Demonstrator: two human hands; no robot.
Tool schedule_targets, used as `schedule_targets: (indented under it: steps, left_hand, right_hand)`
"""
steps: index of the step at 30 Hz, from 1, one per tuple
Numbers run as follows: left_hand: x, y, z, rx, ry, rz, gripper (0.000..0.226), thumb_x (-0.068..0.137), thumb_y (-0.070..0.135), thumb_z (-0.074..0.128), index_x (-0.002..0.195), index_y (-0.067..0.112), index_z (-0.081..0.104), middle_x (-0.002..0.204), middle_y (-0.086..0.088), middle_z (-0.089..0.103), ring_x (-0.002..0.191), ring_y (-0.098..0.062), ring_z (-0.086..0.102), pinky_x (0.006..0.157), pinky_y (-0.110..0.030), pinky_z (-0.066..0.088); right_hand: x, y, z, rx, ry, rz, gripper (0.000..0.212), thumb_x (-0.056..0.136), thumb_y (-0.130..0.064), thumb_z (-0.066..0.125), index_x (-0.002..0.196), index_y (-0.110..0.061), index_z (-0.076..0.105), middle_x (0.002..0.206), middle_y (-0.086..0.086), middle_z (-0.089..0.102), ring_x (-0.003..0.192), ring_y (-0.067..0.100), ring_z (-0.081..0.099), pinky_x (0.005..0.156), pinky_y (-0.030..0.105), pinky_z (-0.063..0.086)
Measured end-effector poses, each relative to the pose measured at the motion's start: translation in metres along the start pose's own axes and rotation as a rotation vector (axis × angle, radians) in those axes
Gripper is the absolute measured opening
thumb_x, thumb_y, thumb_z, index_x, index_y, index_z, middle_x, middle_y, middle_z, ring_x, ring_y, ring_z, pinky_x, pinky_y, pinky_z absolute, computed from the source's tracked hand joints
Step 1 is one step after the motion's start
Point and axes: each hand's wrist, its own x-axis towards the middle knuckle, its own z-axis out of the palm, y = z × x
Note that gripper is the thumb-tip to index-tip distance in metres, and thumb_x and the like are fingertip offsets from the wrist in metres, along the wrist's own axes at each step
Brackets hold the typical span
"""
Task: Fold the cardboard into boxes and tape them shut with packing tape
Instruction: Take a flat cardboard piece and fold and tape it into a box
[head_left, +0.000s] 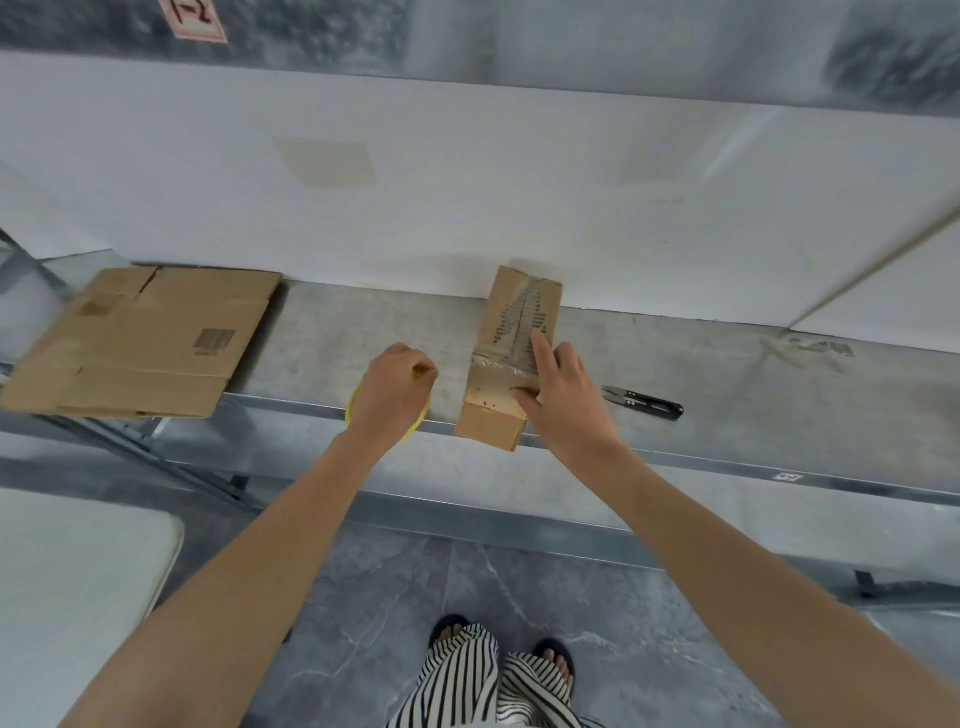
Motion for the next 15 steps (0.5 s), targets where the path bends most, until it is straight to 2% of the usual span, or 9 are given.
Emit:
schedule_targets:
  steps: [3, 6, 10, 15]
  left_hand:
    - [0.001, -0.002, 0.003, 0.004, 0.026, -0.004, 0.021, 0.089, 0.024, 0.062, 0.071, 0.014, 0.061, 0.084, 0.001, 0.054, 0.075, -0.013, 0.050, 0.071, -0.023, 0.034]
    - [0.003, -0.005, 0.007, 0.014, 0.028, 0.005, 0.027, 0.091, 0.025, 0.060, 0.067, 0.013, 0.057, 0.082, 0.000, 0.053, 0.073, -0.016, 0.050, 0.069, -0.025, 0.035]
    - [0.004, -0.007, 0.010, 0.022, 0.023, 0.026, 0.030, 0.095, 0.020, 0.053, 0.077, 0.000, 0.065, 0.090, -0.007, 0.058, 0.077, -0.020, 0.053, 0.071, -0.025, 0.036]
    - [0.006, -0.009, 0.012, 0.043, 0.003, 0.029, 0.025, 0.096, 0.015, 0.051, 0.089, 0.000, 0.070, 0.101, -0.008, 0.060, 0.081, -0.015, 0.051, 0.073, -0.018, 0.033]
  right_hand:
    - [-0.001, 0.002, 0.001, -0.008, 0.005, -0.003, 0.066, 0.096, -0.031, 0.049, 0.150, -0.011, 0.015, 0.122, 0.011, 0.041, 0.107, 0.023, 0.046, 0.086, 0.032, 0.046]
    - [-0.001, 0.002, 0.002, -0.021, 0.009, -0.013, 0.066, 0.097, -0.032, 0.049, 0.150, -0.011, 0.015, 0.121, 0.011, 0.041, 0.106, 0.023, 0.046, 0.083, 0.032, 0.046]
    - [-0.002, 0.004, 0.001, -0.032, 0.009, -0.027, 0.067, 0.096, -0.033, 0.050, 0.150, -0.010, 0.016, 0.121, 0.011, 0.042, 0.106, 0.023, 0.045, 0.083, 0.033, 0.046]
    - [-0.002, 0.006, 0.002, -0.023, 0.016, -0.029, 0.068, 0.095, -0.033, 0.053, 0.149, -0.009, 0.018, 0.119, 0.012, 0.043, 0.105, 0.024, 0.046, 0.080, 0.033, 0.046]
